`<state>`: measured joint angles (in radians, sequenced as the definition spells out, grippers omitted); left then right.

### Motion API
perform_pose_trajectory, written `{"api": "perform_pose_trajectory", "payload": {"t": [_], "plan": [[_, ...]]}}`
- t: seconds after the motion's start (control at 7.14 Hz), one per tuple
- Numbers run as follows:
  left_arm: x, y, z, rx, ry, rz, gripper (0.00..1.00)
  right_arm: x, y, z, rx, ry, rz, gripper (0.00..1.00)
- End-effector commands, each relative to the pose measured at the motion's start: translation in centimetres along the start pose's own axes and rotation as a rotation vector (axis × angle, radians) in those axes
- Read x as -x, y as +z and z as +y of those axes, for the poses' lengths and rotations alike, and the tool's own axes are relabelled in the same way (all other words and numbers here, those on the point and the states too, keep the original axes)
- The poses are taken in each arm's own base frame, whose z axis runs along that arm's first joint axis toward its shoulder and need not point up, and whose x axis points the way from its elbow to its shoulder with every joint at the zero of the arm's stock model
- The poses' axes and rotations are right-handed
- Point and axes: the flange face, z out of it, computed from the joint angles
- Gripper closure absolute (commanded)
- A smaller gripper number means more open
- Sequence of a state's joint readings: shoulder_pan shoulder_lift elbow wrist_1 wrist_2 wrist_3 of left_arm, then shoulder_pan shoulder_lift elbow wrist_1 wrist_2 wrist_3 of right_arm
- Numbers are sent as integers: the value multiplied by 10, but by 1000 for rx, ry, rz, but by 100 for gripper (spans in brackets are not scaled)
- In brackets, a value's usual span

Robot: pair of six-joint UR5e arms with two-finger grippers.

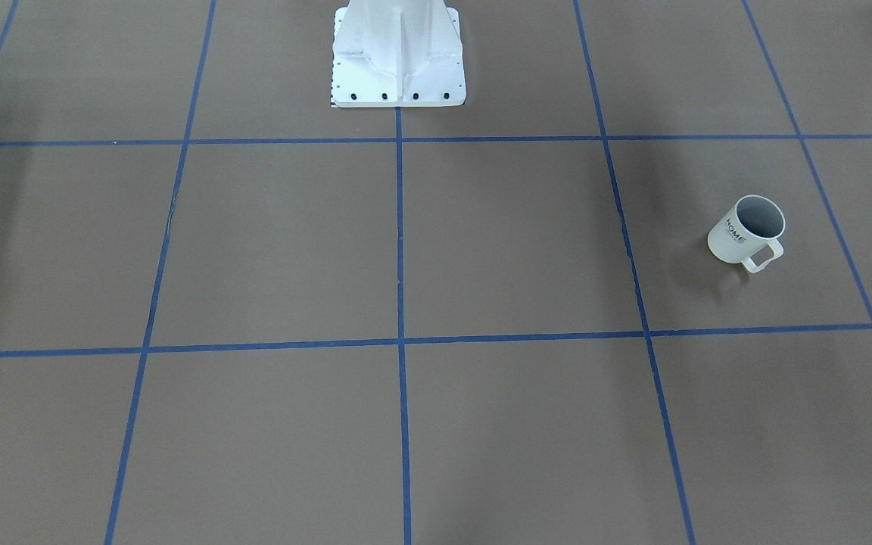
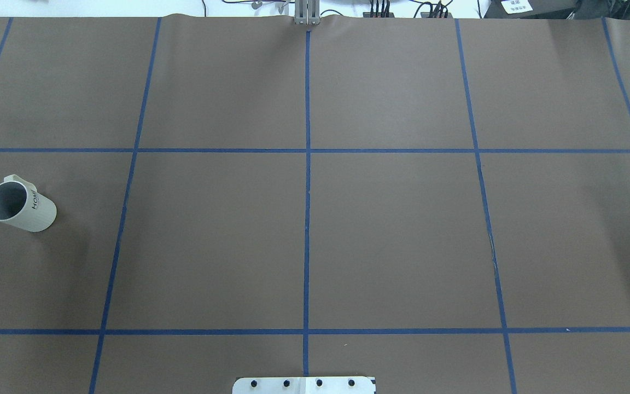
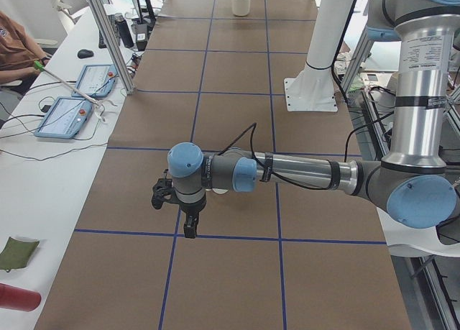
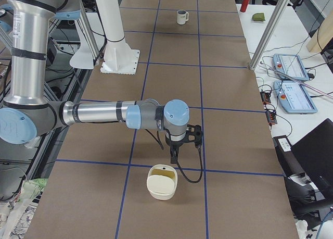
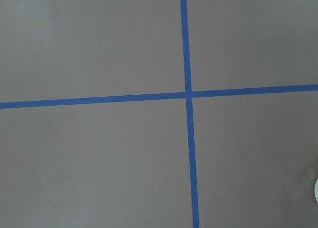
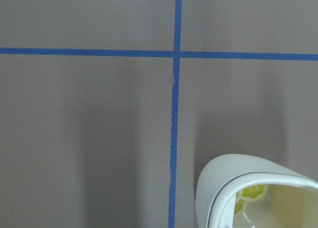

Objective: Left arm hands cup to right arm to dump lemon

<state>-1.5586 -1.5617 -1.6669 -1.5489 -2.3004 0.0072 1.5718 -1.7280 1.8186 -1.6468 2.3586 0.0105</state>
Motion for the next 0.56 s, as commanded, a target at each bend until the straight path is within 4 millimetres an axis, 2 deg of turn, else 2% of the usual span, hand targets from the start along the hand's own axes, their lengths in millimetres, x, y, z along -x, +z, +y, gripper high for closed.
{"api": "perform_pose_trajectory", "payload": {"t": [0.0,0.42], "plan": [[0,1,2,5,1,8,0,-4,3,1,9,13,2,0],[-1,1,2,4,-4,8,0,-4,4,1,10,14,2,0]]}}
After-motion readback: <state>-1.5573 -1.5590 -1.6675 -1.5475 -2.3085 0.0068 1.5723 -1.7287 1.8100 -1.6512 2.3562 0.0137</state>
